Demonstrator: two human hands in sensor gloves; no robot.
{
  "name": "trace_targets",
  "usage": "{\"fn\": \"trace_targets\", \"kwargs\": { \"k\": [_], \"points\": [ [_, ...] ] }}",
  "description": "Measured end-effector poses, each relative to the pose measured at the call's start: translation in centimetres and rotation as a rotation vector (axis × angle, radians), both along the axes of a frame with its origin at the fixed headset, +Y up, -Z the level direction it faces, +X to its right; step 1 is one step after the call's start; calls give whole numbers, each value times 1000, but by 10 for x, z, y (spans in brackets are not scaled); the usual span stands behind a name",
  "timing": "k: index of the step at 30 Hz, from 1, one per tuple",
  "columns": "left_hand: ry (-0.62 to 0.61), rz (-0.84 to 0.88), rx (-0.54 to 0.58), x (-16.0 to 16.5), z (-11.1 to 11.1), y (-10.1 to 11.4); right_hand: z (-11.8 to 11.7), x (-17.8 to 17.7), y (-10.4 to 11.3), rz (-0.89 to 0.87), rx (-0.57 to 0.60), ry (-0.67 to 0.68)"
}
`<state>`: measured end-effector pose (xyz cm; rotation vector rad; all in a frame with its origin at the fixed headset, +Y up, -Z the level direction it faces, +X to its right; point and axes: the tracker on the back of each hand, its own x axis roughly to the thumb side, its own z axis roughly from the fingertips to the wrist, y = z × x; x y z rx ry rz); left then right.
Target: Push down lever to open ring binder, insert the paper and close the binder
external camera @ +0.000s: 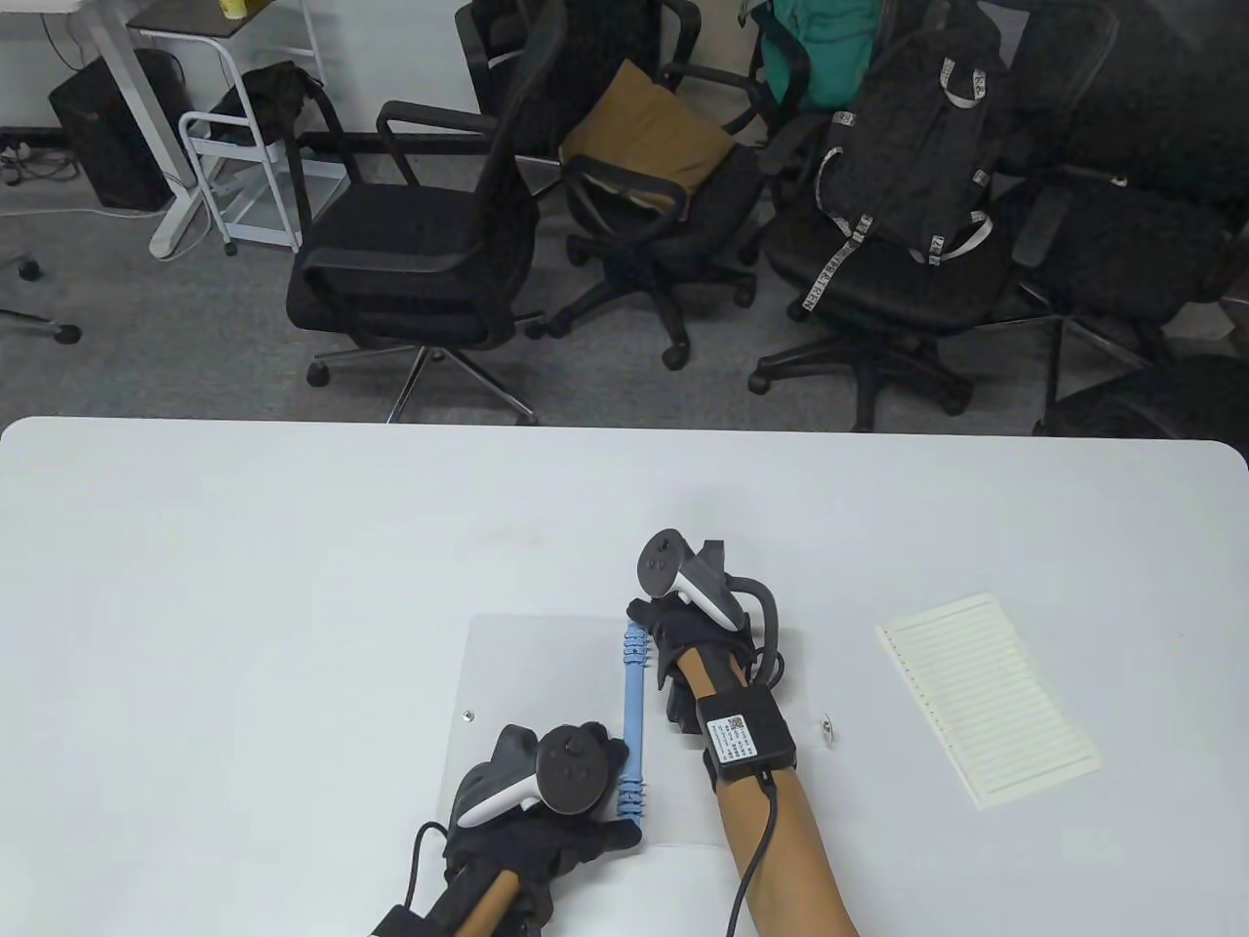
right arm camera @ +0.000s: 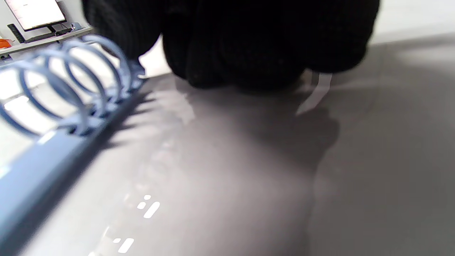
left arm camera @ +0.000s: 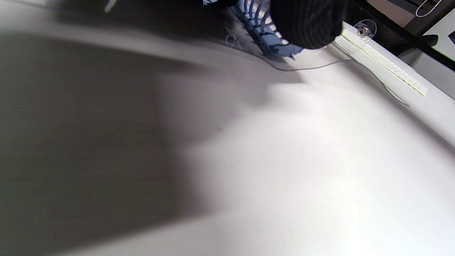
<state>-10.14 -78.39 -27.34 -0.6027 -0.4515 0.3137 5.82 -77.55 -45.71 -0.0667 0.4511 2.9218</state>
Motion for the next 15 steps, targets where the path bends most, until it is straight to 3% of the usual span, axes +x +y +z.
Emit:
{"fn": "trace_targets", "kwargs": {
  "k": [15],
  "points": [
    [-12,-26,61,5,2,-2,0,-10,-2,64,50,-4]
  ]
}}
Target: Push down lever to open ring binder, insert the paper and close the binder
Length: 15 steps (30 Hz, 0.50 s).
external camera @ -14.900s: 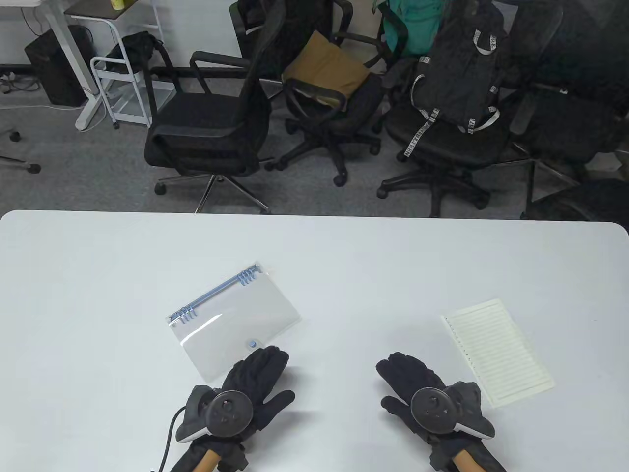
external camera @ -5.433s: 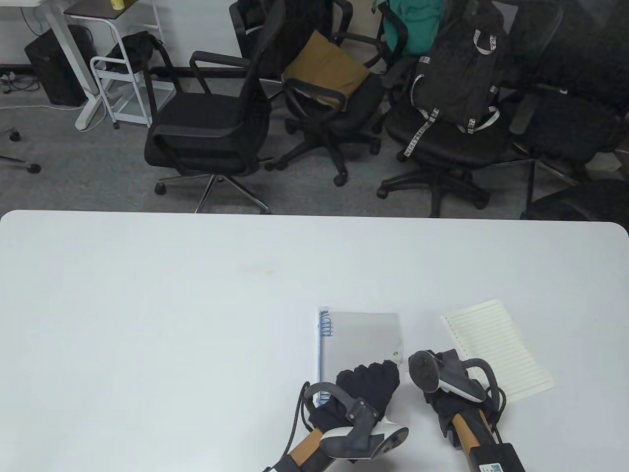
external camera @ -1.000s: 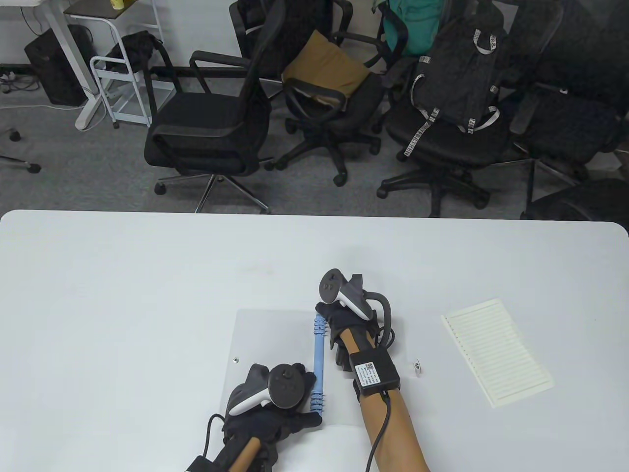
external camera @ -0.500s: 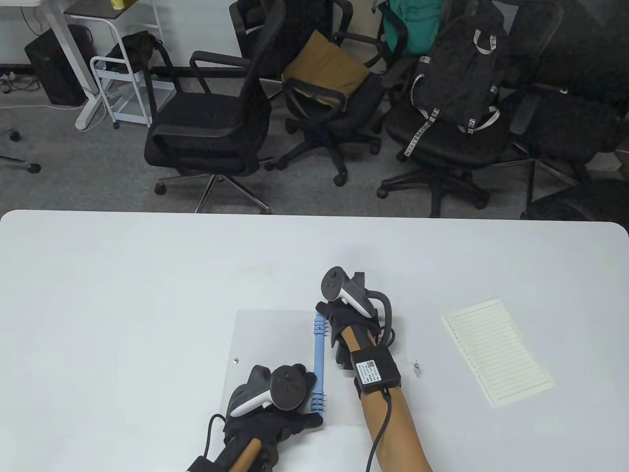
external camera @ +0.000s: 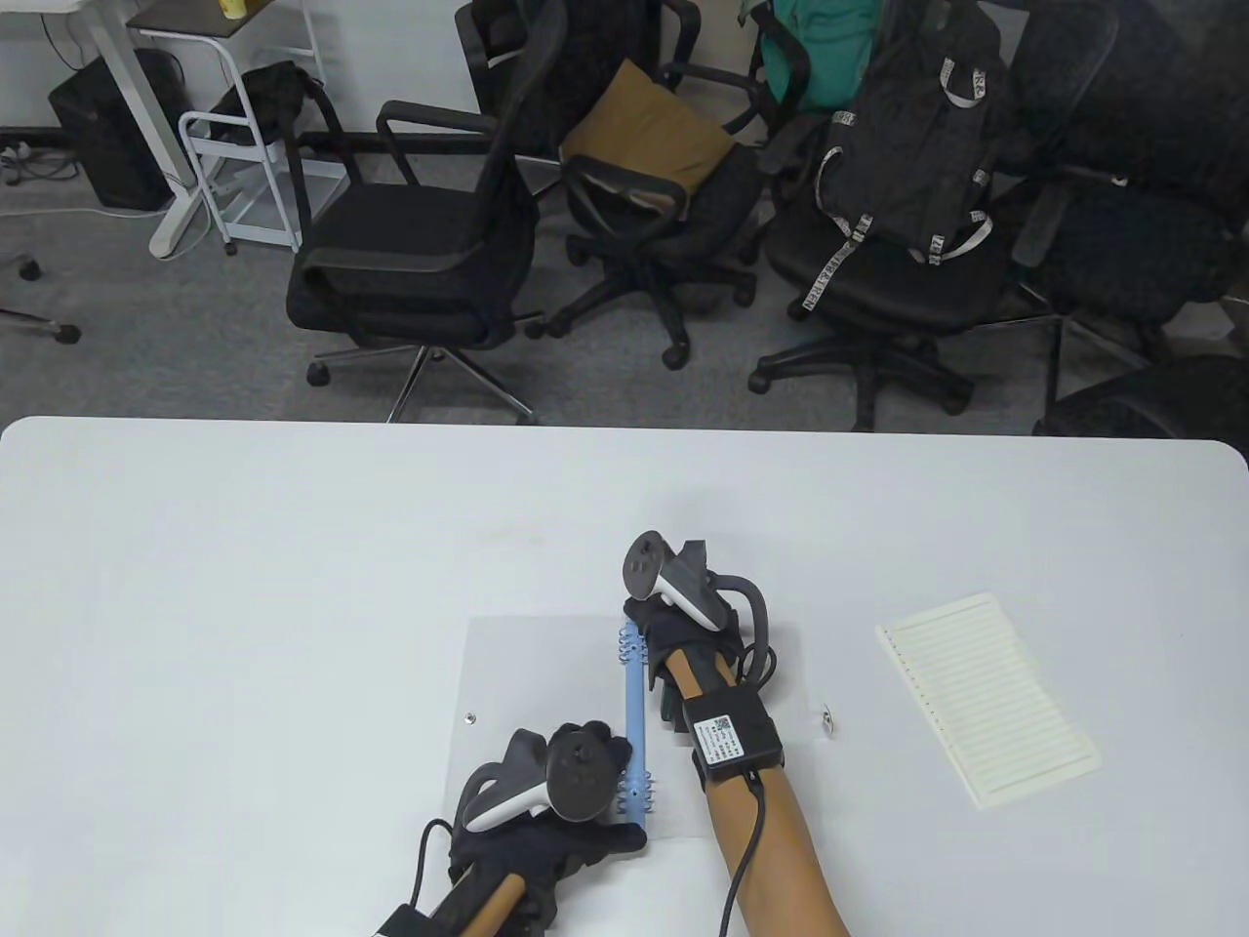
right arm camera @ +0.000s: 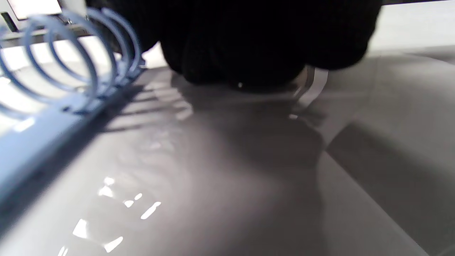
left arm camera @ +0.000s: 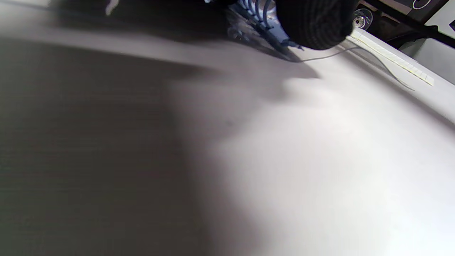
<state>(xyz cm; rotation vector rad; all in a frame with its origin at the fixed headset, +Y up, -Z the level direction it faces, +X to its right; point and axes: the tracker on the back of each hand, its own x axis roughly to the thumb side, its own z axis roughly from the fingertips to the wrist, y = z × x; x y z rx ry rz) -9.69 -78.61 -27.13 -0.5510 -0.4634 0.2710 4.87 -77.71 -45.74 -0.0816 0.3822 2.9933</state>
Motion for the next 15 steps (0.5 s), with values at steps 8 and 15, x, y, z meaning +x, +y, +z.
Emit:
{"fn": "trace_targets", "kwargs": {
  "k": [8,15],
  "points": [
    [46,193,32,-13,-2,9,19,39,9,-361,81,23],
    [117,342,197,-38,0,33,53,133,54,-277,127,-30]
  ]
}}
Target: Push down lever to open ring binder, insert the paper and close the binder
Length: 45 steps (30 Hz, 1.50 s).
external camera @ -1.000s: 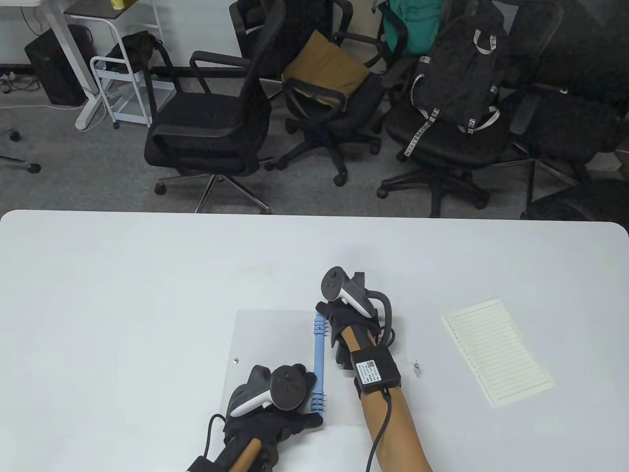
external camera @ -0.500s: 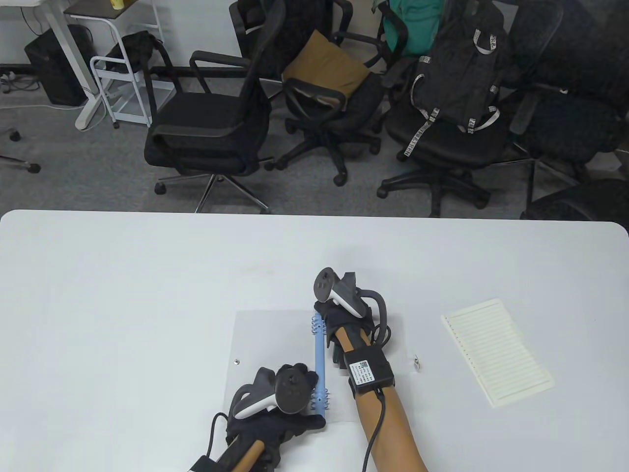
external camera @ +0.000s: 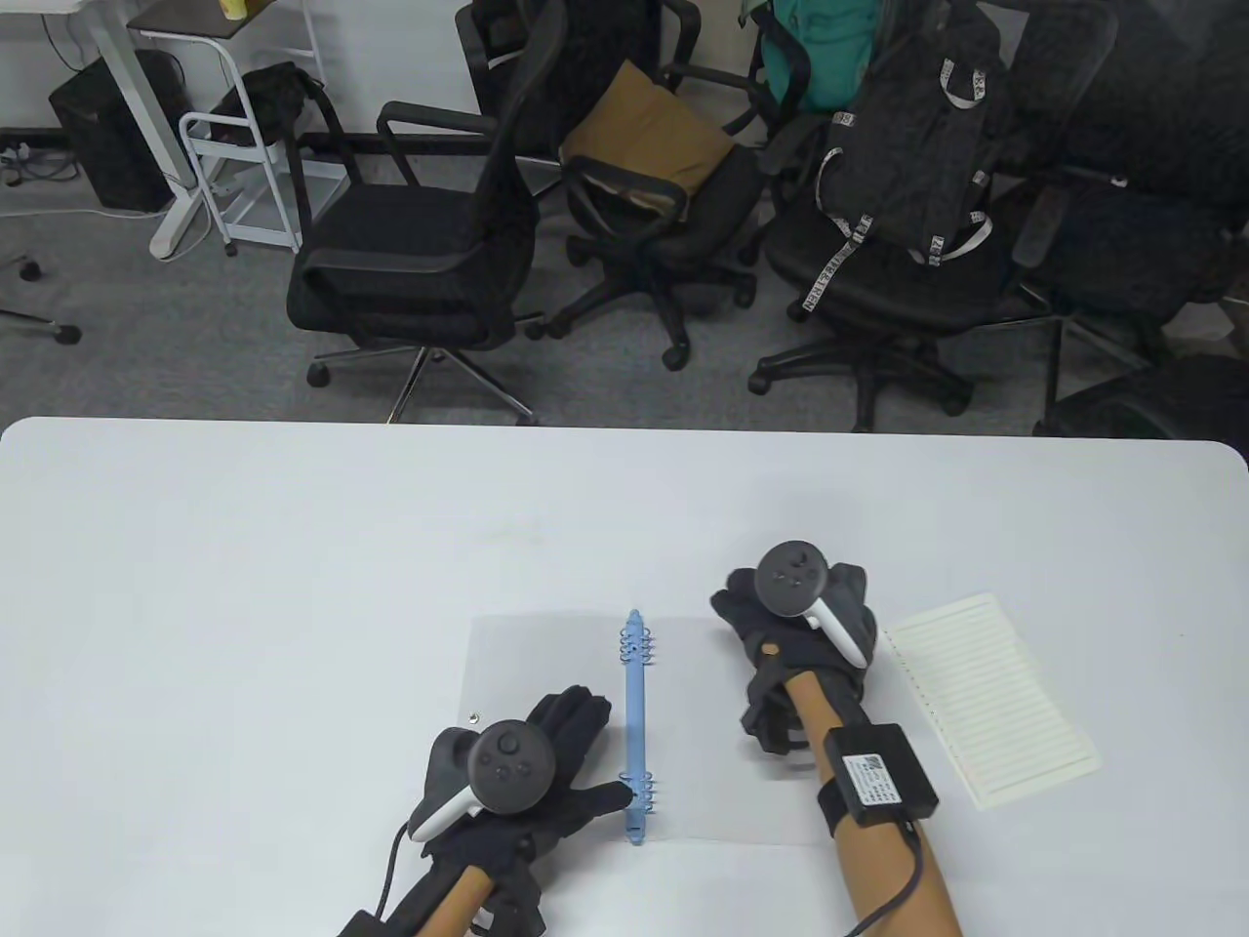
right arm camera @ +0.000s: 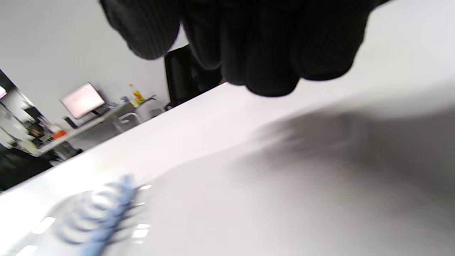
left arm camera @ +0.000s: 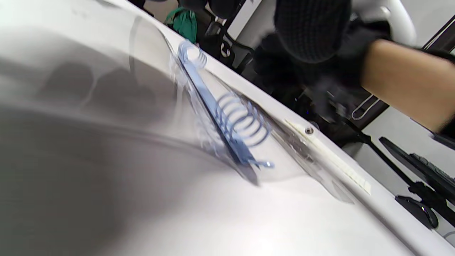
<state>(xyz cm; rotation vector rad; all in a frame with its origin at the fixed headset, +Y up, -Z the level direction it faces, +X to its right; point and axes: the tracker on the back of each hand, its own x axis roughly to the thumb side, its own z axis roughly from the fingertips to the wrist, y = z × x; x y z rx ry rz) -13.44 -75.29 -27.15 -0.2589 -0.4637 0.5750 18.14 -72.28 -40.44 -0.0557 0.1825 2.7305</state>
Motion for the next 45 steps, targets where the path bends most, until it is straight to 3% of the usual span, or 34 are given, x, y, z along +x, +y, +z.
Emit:
{"fn": "trace_targets", "kwargs": {
  "k": [7,13,18,23,27,34,45],
  "points": [
    [4,63,50,-4,6,11,44,114,-4,283,-103,-179],
    [-23,63,62,0,10,13,64,173,-18,293,-167,-300],
    [-37,42,41,1,10,10,68,203,-35,325,-271,-333],
    [-39,34,24,1,9,8,69,213,-47,243,-317,-336],
    [-39,24,16,1,9,7,66,206,-48,351,-321,-304],
    [-41,-10,27,2,9,7,65,202,-48,379,-322,-308],
    [-76,-125,40,8,9,3,58,210,-50,224,-478,-356]
  ]
}}
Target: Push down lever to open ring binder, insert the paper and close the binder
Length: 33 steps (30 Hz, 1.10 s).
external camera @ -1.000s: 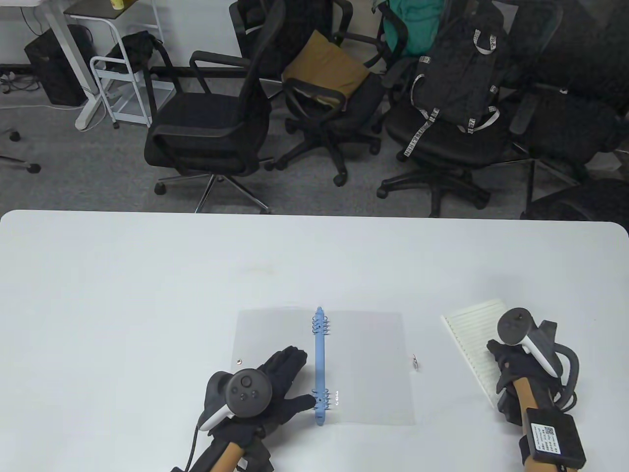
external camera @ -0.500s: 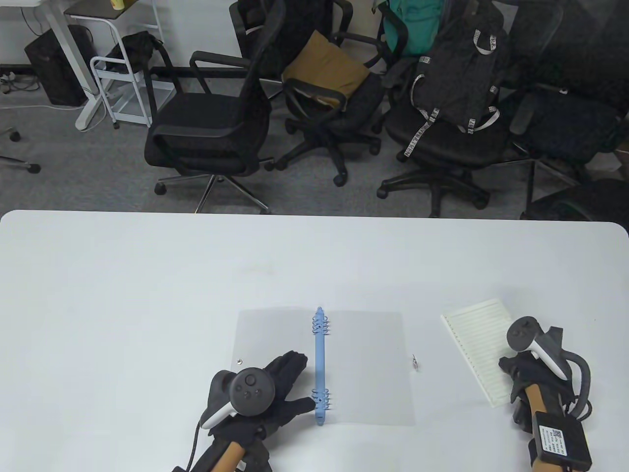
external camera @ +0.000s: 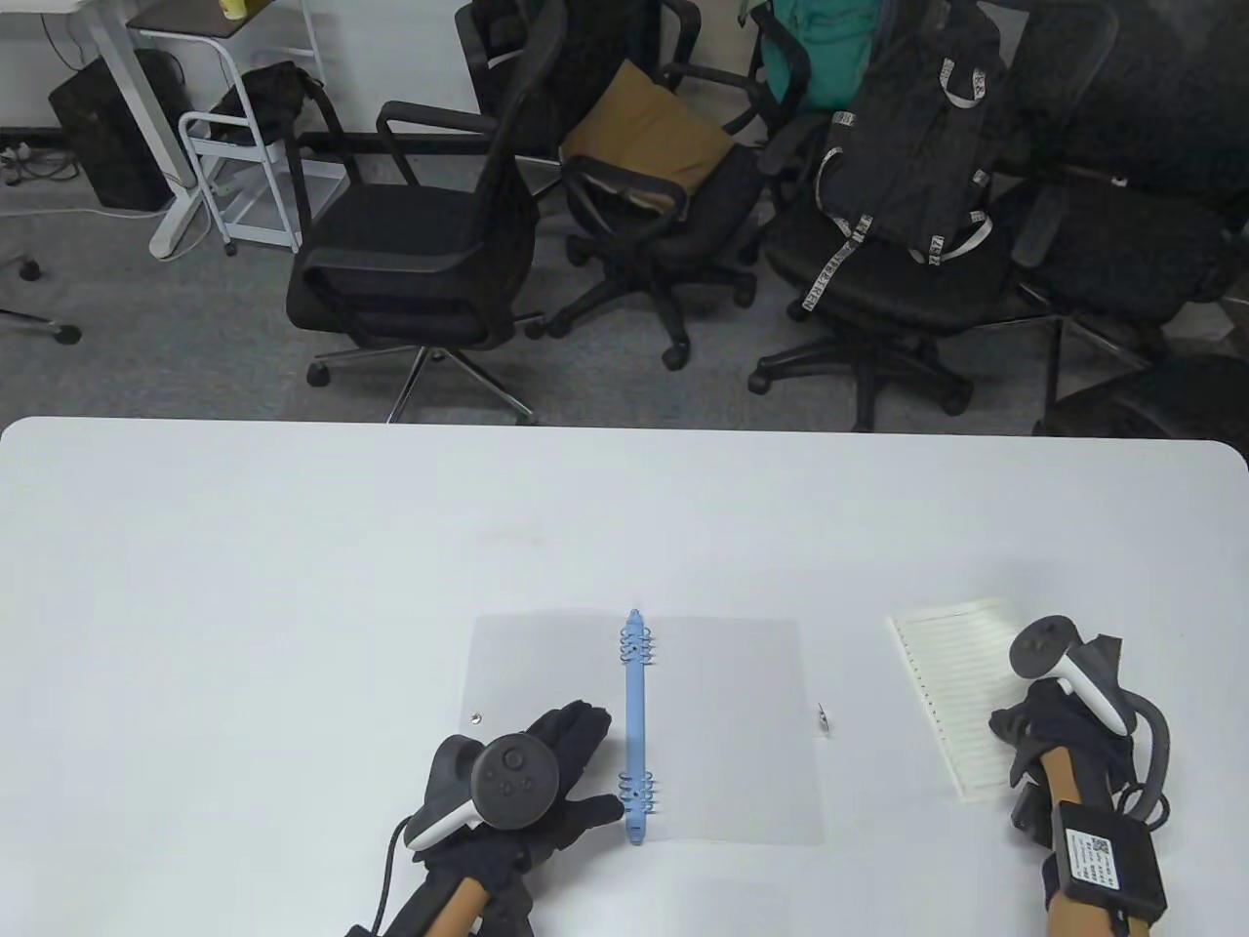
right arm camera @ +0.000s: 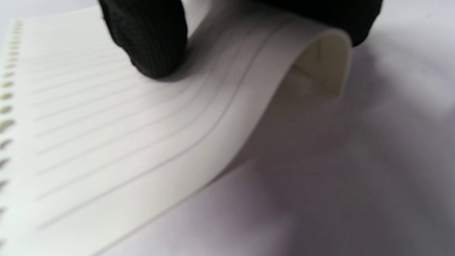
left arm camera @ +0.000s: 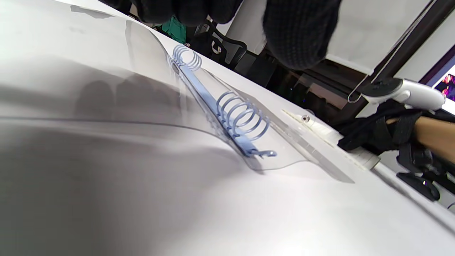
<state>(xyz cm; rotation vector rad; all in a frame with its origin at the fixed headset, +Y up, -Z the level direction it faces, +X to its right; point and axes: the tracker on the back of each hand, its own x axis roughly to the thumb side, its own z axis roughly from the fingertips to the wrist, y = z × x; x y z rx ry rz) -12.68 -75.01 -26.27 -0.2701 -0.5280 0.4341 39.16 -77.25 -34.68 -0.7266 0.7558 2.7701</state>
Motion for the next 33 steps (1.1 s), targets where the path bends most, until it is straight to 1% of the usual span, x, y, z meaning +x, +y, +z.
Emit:
{"fn": "trace_targets", "kwargs": {
  "k": [2,4,6,9,11,13,14,16,19,23,24,26,29,32,33],
  "points": [
    [-14,-54,20,2,1,0,1,2,-1,-42,-2,-25],
    [-31,-99,34,5,1,-1,3,2,-1,-38,24,-52],
    [-40,-113,36,7,1,-1,6,1,1,-8,42,-74],
    [-46,-115,33,7,2,-1,11,0,0,-33,63,-102],
    [-47,-119,42,7,2,0,15,-1,1,3,124,-103],
    [-49,-123,53,7,2,0,20,-2,6,118,210,-108],
    [-49,-123,55,6,2,0,22,-1,7,123,231,-115],
    [-50,-123,55,7,2,0,26,2,9,81,263,-133],
    [-51,-125,57,6,2,0,33,7,15,-54,309,-142],
    [-47,-113,61,6,2,0,45,6,31,-150,420,-89],
    [-45,-108,59,6,3,0,49,5,37,-176,463,-79],
    [-42,-96,56,5,3,0,58,3,48,-213,528,-79],
    [-35,-69,52,5,2,0,76,-1,66,-277,662,-116],
    [-30,-32,51,4,2,2,89,-10,82,-353,777,-82],
    [-24,-4,56,4,2,4,94,-18,89,-383,824,-49]
  ]
}}
